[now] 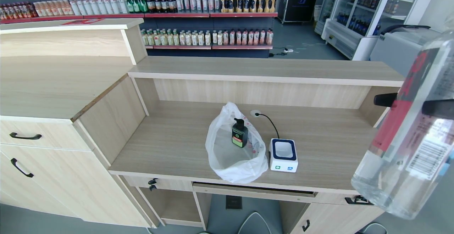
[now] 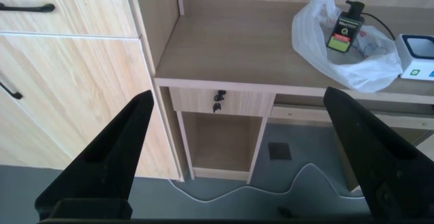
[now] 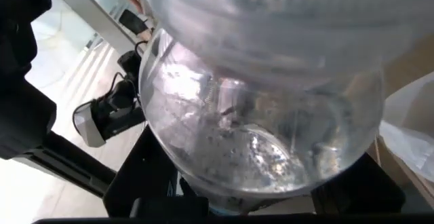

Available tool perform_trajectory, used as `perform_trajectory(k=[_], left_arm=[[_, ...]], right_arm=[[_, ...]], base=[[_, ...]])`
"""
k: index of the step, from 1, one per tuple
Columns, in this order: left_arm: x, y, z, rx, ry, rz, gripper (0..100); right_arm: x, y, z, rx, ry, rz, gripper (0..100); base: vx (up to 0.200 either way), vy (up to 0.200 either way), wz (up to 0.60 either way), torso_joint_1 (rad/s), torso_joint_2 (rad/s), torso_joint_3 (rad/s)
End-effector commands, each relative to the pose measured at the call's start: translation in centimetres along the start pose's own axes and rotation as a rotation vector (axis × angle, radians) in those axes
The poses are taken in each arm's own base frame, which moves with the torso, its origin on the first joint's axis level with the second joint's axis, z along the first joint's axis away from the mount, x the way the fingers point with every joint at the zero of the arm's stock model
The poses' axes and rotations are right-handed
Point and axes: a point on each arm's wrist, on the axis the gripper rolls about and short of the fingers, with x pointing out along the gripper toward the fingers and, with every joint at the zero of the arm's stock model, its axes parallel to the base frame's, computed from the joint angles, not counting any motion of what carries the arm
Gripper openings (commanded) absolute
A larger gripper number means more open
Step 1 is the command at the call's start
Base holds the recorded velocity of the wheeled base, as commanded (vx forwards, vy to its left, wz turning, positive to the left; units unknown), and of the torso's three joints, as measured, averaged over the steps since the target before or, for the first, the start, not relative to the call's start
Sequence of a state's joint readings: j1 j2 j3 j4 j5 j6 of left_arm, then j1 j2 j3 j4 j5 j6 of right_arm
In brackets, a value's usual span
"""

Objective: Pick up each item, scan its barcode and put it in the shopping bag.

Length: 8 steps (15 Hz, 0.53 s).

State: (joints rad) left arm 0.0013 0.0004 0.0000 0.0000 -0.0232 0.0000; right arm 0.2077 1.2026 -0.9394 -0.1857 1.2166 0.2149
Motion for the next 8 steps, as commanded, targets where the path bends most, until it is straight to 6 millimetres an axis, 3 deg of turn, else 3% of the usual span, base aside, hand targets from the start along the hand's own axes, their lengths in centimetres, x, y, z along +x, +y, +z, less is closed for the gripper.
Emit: perform_trajectory(k=[1, 8], left_arm=[[0.00, 0.00, 0.00, 0.000, 0.000, 0.000, 100], [0.01, 0.00, 0.00, 0.000, 0.001, 0.000, 100]], right_arm=[[0.11, 0.15, -0.82, -0.023, 0.011, 0.008, 0], [0.12, 0.16, -0.99, -0.018, 0.013, 0.011, 0]], base=[[0.000, 0.000, 0.00, 0.000, 0.00, 0.000], [0.000, 0.000, 0.00, 0.000, 0.00, 0.000]])
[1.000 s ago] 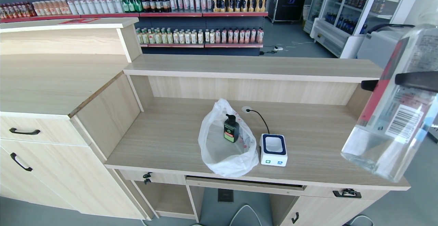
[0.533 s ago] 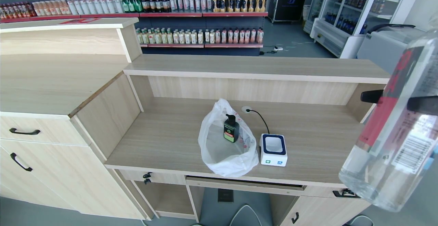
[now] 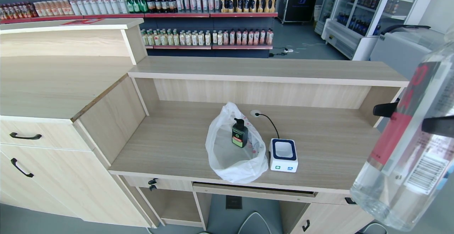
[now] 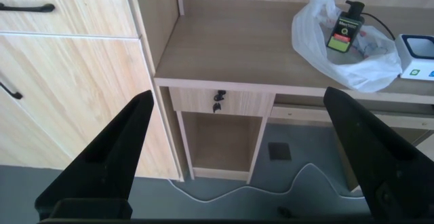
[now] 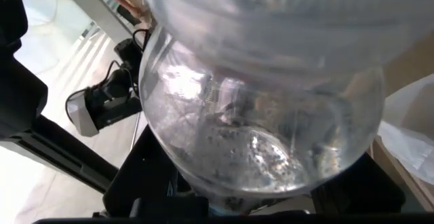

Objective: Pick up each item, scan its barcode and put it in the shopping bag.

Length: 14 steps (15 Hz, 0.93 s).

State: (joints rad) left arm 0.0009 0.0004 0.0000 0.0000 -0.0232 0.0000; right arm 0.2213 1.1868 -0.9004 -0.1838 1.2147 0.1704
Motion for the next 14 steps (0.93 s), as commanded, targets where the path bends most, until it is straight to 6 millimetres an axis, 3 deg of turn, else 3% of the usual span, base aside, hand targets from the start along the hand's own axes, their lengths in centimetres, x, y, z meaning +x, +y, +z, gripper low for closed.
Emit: perform_trajectory(k=[1, 14], left_arm=[[0.01, 0.00, 0.00, 0.000, 0.001, 0.001, 100], [0.01, 0.00, 0.00, 0.000, 0.001, 0.001, 100]], right_arm=[[0.05, -0.09, -0.14, 0.006, 0.003, 0.002, 0], [-0.24, 0.23, -0.69, 0.010, 0.003, -0.007, 0]], base=[[0.000, 0.000, 0.00, 0.000, 0.00, 0.000], [0.000, 0.000, 0.00, 0.000, 0.00, 0.000]])
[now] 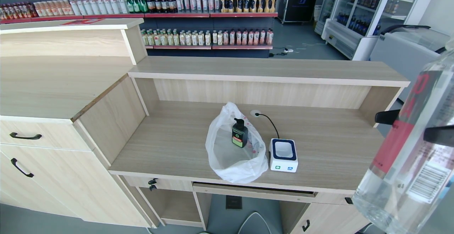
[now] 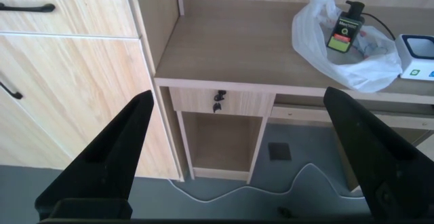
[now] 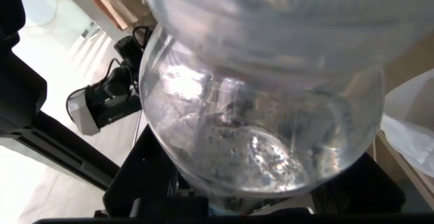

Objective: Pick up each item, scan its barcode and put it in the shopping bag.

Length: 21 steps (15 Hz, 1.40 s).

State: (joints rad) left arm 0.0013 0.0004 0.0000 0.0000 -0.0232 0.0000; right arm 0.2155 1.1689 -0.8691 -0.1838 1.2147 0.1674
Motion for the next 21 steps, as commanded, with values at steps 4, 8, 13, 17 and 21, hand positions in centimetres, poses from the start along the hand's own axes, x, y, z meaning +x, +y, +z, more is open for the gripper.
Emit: perform_trajectory(k=[4, 8, 13, 17, 21], left_arm=[[0.0, 0.0, 0.0, 0.000, 0.001, 0.000, 100], [0.0, 0.0, 0.0, 0.000, 0.000, 0.000, 100], [0.0, 0.0, 0.0, 0.000, 0.001, 0.000, 100], [0.0, 0.0, 0.0, 0.000, 0.001, 0.000, 100], [0.0, 0.0, 0.0, 0.000, 0.001, 0.000, 100]], right_arm=[[0.0, -0.1, 0.0, 0.003, 0.001, -0.004, 0], [-0.2, -0.5, -0.1, 0.008, -0.003, -0.028, 0], [-1.7, -5.5, -2.4, -0.226, 0.060, -0.350, 0], [-6.8, -11.2, -5.6, -0.662, 0.301, -0.590, 0], [-10.3, -12.9, -6.7, -0.874, 0.438, -0.664, 0]], base=[[0.000, 0.000, 0.00, 0.000, 0.00, 0.000], [0.000, 0.000, 0.00, 0.000, 0.00, 0.000], [0.000, 0.000, 0.00, 0.000, 0.00, 0.000], [0.000, 0.000, 0.00, 0.000, 0.00, 0.000], [0.000, 0.000, 0.00, 0.000, 0.00, 0.000]])
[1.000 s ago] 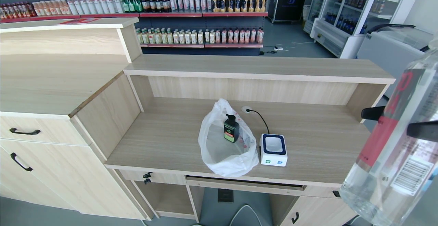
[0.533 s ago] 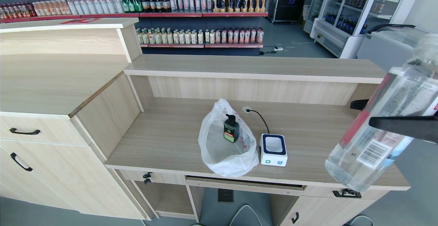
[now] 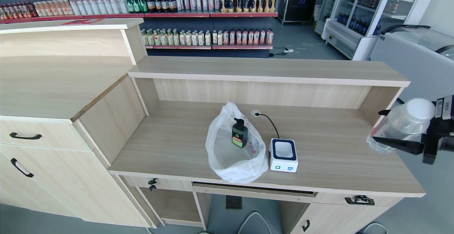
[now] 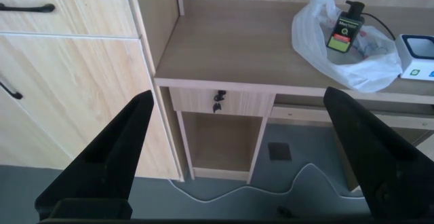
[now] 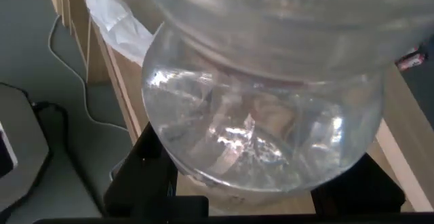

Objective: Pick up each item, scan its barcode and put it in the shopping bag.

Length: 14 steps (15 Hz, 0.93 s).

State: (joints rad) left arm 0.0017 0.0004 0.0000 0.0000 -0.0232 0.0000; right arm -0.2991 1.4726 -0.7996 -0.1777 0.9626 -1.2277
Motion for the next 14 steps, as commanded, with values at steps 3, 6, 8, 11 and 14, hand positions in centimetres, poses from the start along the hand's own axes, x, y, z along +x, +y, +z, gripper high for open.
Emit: perform_trajectory(k=[3, 6, 8, 11, 14], left_arm=[[0.0, 0.0, 0.0, 0.000, 0.000, 0.000, 100], [0.0, 0.0, 0.0, 0.000, 0.001, 0.000, 100], [0.0, 0.0, 0.0, 0.000, 0.001, 0.000, 100], [0.0, 0.0, 0.0, 0.000, 0.000, 0.000, 100], [0.0, 0.0, 0.0, 0.000, 0.001, 0.000, 100]], right_arm=[[-0.9, -0.8, -3.0, -0.142, 0.077, -0.033, 0], [-1.1, -1.2, -2.8, -0.210, 0.077, -0.042, 0], [-1.0, -1.5, -2.7, -0.239, 0.081, -0.045, 0], [-1.2, -1.6, -4.4, -0.358, 0.117, -0.036, 0], [-0.3, -1.7, -5.7, -0.416, 0.112, -0.027, 0]], base=[[0.000, 0.000, 0.00, 0.000, 0.00, 0.000], [0.000, 0.000, 0.00, 0.000, 0.00, 0.000], [0.000, 0.000, 0.30, 0.001, 0.00, 0.001], [0.000, 0.000, 0.60, 0.002, 0.00, -0.002], [0.000, 0.000, 0.60, 0.002, 0.00, 0.004]])
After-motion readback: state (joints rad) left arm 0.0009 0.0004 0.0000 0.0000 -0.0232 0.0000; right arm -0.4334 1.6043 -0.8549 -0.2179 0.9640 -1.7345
